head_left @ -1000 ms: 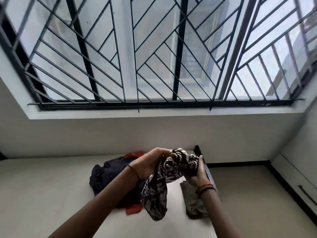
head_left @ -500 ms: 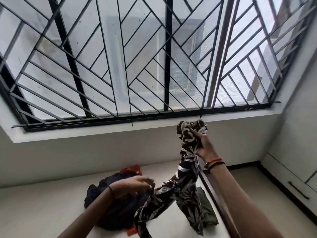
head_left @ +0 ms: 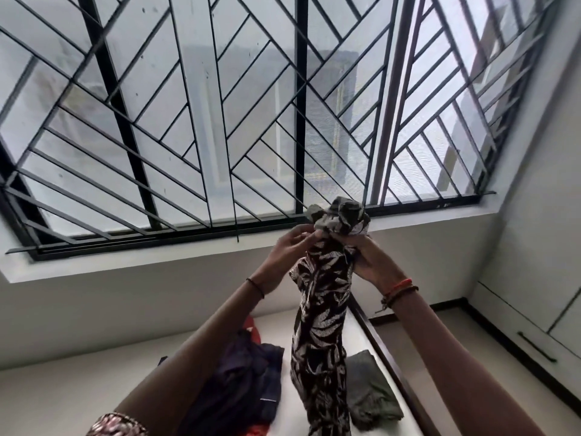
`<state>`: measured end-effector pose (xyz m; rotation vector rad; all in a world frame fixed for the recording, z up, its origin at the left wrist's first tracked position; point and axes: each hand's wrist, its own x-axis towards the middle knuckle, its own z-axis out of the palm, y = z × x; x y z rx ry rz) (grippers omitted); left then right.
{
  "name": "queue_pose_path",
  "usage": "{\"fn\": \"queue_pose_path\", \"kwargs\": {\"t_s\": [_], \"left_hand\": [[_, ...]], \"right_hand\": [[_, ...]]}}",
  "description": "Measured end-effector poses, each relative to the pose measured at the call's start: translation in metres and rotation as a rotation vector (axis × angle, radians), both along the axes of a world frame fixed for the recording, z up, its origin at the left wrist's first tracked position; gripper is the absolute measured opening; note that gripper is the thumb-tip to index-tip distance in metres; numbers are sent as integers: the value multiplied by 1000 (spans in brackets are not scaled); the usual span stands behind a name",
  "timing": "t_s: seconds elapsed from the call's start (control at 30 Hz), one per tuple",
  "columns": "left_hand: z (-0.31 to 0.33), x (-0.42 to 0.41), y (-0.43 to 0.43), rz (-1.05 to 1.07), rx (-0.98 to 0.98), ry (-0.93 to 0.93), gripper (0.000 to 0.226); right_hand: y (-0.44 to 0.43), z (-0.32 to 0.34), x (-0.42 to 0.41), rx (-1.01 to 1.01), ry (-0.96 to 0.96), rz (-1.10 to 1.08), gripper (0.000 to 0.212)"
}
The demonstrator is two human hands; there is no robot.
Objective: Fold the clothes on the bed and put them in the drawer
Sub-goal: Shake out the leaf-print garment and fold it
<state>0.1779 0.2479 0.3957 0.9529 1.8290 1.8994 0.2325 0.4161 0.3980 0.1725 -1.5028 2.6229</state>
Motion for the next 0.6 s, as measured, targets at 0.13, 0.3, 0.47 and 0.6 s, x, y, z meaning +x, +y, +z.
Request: {"fn": "queue_pose_path", "kwargs": {"t_s": [0.13,0.3,0.47,0.6], "left_hand": [[1,-5,-2,-192,-233,100,33],[-40,-36,-22,-313,-812,449,30],[3,-66,-42,-184,-659,493,12],[49,-78,-37,-188,-497,542,18]], "right_hand": [[5,4,0,25,42,-93,24],[27,15,0,-86,74,-117,18],[56,8,-1,64,-178,-258,7],[71,-19,-6,447,-458,-303,33]]}}
